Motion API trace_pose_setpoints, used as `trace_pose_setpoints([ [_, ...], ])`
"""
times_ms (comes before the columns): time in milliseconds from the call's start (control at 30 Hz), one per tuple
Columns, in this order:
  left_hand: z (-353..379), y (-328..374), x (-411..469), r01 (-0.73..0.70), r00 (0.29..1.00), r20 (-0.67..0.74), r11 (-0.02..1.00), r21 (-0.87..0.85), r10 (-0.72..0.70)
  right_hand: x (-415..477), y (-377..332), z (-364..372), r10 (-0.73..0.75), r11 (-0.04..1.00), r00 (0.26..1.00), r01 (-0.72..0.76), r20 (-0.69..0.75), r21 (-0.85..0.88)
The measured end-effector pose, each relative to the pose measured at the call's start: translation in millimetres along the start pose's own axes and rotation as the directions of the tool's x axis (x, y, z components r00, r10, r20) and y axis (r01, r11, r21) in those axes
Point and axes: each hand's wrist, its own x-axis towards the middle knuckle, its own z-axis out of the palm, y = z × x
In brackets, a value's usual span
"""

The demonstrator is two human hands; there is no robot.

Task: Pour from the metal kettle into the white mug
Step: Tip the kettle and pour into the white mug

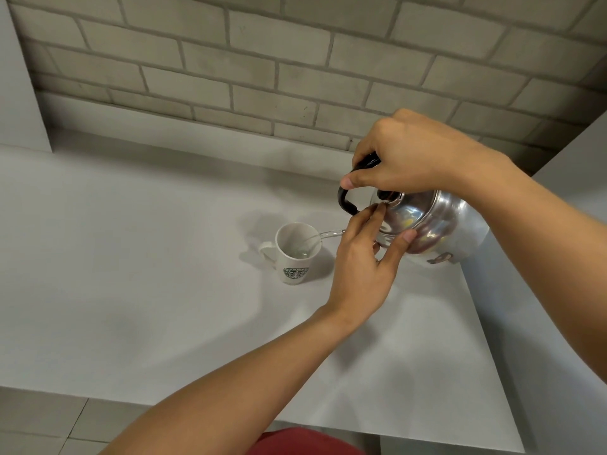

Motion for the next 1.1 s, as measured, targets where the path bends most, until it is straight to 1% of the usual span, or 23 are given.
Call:
trace_pose_setpoints([
  [200,-3.7,3.0,0.2,-0.004,1.000,0.006,1.000,-0.006,0.004,3.0,-1.9,-1.6,-0.012,1.000,1.000,0.012,0.000,0.003],
  [433,-6.2,3.5,4.8,-0.026,1.000,-0.013,0.998,0.051,0.027,6.2,-3.5,-2.1,-0.044,0.999,0.999,0.044,-0.002,-0.018],
  [733,-6.8,2.1,2.3,-0.018,1.000,-0.010,0.998,0.068,0.019,7.2,-0.2,3.1,-0.038,0.999,0.999,0.037,-0.013,-0.023],
  [833,-8.8,1.1,1.1,-0.008,1.000,0.014,0.996,0.091,0.007,6.0,5.7,7.2,-0.025,1.000,0.999,0.025,-0.030,0.006],
  [967,-13.1,-3.0,0.3,0.000,0.999,0.052,0.983,0.183,-0.010,1.2,14.1,14.3,-0.025,0.999,0.997,0.028,-0.071,0.034],
  [1100,-15.8,-6.7,-1.1,0.031,0.992,0.113,0.978,0.206,-0.055,-6.3,21.9,21.7,-0.019,0.994,0.992,0.031,-0.122,0.101],
])
